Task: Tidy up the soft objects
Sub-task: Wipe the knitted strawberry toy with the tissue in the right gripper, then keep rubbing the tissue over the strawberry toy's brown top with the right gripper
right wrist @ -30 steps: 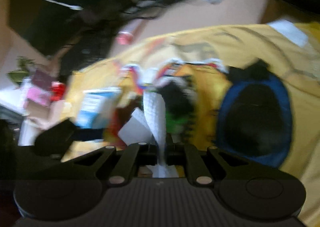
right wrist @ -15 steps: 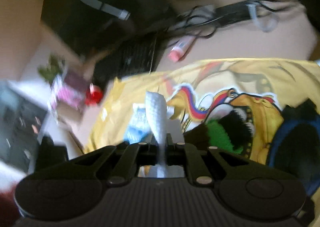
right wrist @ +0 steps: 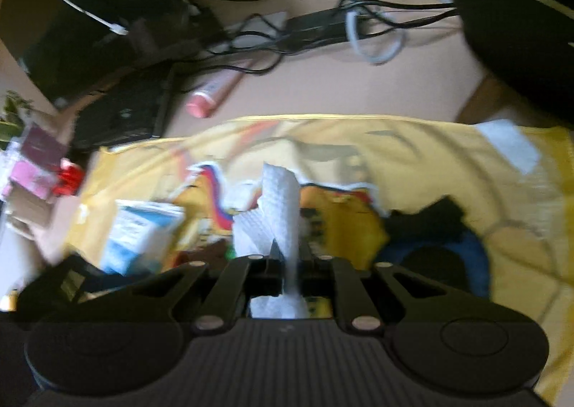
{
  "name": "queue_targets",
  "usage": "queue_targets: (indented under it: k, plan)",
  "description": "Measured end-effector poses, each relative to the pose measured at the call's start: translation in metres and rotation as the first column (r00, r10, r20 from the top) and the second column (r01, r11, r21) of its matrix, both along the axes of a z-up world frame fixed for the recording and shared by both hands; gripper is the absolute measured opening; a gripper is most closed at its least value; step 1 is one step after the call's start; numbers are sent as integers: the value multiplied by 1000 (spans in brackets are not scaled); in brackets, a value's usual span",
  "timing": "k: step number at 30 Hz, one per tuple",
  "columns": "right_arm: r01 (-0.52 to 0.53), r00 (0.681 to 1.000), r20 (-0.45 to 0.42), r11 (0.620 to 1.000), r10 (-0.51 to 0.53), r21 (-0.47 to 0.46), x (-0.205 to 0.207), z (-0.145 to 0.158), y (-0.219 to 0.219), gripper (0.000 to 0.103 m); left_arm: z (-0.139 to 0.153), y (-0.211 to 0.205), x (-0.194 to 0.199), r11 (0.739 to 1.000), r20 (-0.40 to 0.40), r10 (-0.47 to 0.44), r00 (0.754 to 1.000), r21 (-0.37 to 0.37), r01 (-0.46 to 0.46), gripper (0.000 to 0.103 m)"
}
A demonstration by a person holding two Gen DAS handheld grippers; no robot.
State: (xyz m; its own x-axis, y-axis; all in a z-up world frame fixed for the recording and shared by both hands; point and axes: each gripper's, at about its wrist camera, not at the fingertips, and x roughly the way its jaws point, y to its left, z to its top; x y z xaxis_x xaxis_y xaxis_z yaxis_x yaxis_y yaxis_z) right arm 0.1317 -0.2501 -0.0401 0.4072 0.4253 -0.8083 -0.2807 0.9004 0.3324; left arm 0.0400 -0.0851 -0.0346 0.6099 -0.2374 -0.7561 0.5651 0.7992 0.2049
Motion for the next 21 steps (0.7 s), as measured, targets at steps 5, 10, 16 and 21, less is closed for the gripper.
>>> queue_targets:
  k: [5, 10, 16, 21]
  plan:
    - [-30, 999, -14, 996, 32, 88, -6, 1, -5, 44, -6, -10, -7, 985, 25, -131, 991, 119, 127, 103]
    - [-111, 994, 17, 990, 110, 88, -16, 2, 14, 35, -23, -17, 3, 953, 27, -210, 977, 228, 199, 103]
    - [-64, 997, 35, 998, 63, 26, -16, 2, 7, 13, -37, -3, 42, 952, 23, -130, 991, 282, 118, 103]
    - [-16, 999, -42, 1000, 16, 20, -22, -5, -13, 13, -12, 17, 53, 986, -3, -89, 996, 141, 89, 103]
